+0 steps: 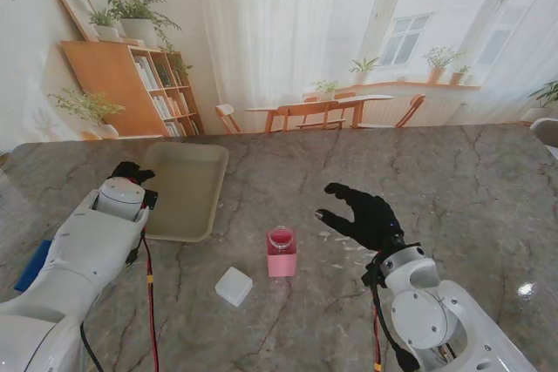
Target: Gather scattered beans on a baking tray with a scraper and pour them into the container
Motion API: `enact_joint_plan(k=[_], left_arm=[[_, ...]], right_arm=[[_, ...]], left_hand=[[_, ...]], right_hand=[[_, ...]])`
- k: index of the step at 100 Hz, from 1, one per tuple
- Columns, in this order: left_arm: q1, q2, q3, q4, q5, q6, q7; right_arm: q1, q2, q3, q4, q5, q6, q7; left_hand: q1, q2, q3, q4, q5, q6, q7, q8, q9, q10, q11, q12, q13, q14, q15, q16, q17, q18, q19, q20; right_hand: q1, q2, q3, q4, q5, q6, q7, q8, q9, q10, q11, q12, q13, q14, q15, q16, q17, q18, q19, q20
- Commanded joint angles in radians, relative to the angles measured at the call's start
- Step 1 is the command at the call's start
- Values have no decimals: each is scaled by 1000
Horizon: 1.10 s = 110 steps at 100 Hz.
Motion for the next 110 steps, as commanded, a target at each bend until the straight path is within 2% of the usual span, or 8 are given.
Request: enact_joint_plan(k=[1, 24, 37, 56, 66, 73, 87, 110], left_arm=[[9, -18, 9, 21, -11, -3, -13], [9, -1, 43, 6, 5, -9, -67], [23, 17, 53, -24, 24, -5, -101], [33, 34, 64, -45, 51, -4, -129], [32, 44, 80, -48, 77, -10, -142], [30, 50, 94, -47, 96, -19, -150], [27, 69, 126, -50, 145, -46, -173], [31, 113, 168, -94, 249, -86, -224]], right_arm=[[-6, 3, 0, 3, 2, 2, 17], [-9, 3, -1, 5, 4, 6, 18], [-10, 3, -1, 7, 7, 10, 20], [-13, 3, -1, 8, 10, 14, 24], [-14, 3, 0, 9, 11, 13, 25], [-14, 4, 0, 9, 11, 13, 26], [-16, 4, 0, 9, 10, 15, 28], [-14, 4, -3, 13, 8, 14, 29]], left_hand=[[4, 43, -35, -64, -16, 6, -13, -18, -26, 11, -22, -25, -82, 90, -233, -161, -28, 6, -122, -102], [-50, 48, -44, -67, -100, 33, -96, -122, -175, 40, -118, -130, -296, 167, -352, -289, -273, 143, -340, -186], [-125, 58, -49, -71, -171, 29, -140, -199, -286, 16, -161, -190, -425, 179, -409, -348, -403, 188, -478, -249], [-222, 81, -53, -76, -272, 12, -191, -280, -430, -26, -198, -248, -572, 161, -482, -400, -508, 143, -673, -310], [-244, 91, -56, -80, -297, -74, -207, -315, -496, -44, -209, -267, -616, 144, -502, -417, -513, 114, -812, -305], [-259, 97, -57, -80, -293, -155, -230, -439, -517, -60, -225, -288, -625, 118, -543, -432, -506, 87, -927, -238], [-287, 104, -57, -78, -292, -247, -261, -682, -529, -73, -247, -399, -648, 96, -601, -449, -494, 63, -1023, -237], [-327, 119, -56, -73, -293, -190, -267, -744, -539, -49, -258, -468, -654, 72, -620, -529, -486, 42, -1063, -313]], right_hand=[[-7, 15, 5, 28, 15, -19, 4, 8, -4, -12, 10, 11, -18, -24, -4, -1, -15, -21, -4, 17], [-6, 15, 5, 28, 16, -18, 4, 8, -4, -12, 10, 12, -19, -25, -4, -1, -15, -21, -4, 17], [-6, 15, 5, 28, 17, -17, 5, 8, -5, -12, 10, 11, -19, -24, -4, -1, -16, -21, -4, 17], [-6, 14, 5, 28, 16, -18, 4, 8, -4, -11, 10, 12, -21, -24, -4, -1, -18, -21, -4, 17], [-5, 14, 5, 28, 18, -17, 5, 8, -5, -12, 10, 11, -20, -24, -4, -1, -17, -22, -3, 17], [-5, 14, 5, 28, 16, -18, 4, 8, -4, -11, 10, 11, -21, -23, -4, -1, -17, -22, -3, 17], [-5, 14, 4, 28, 17, -18, 5, 8, -4, -10, 10, 12, -20, -23, -3, -1, -17, -21, -3, 17], [-4, 14, 4, 28, 16, -18, 4, 8, -5, -10, 10, 12, -21, -23, -3, -1, -18, -21, -3, 17]])
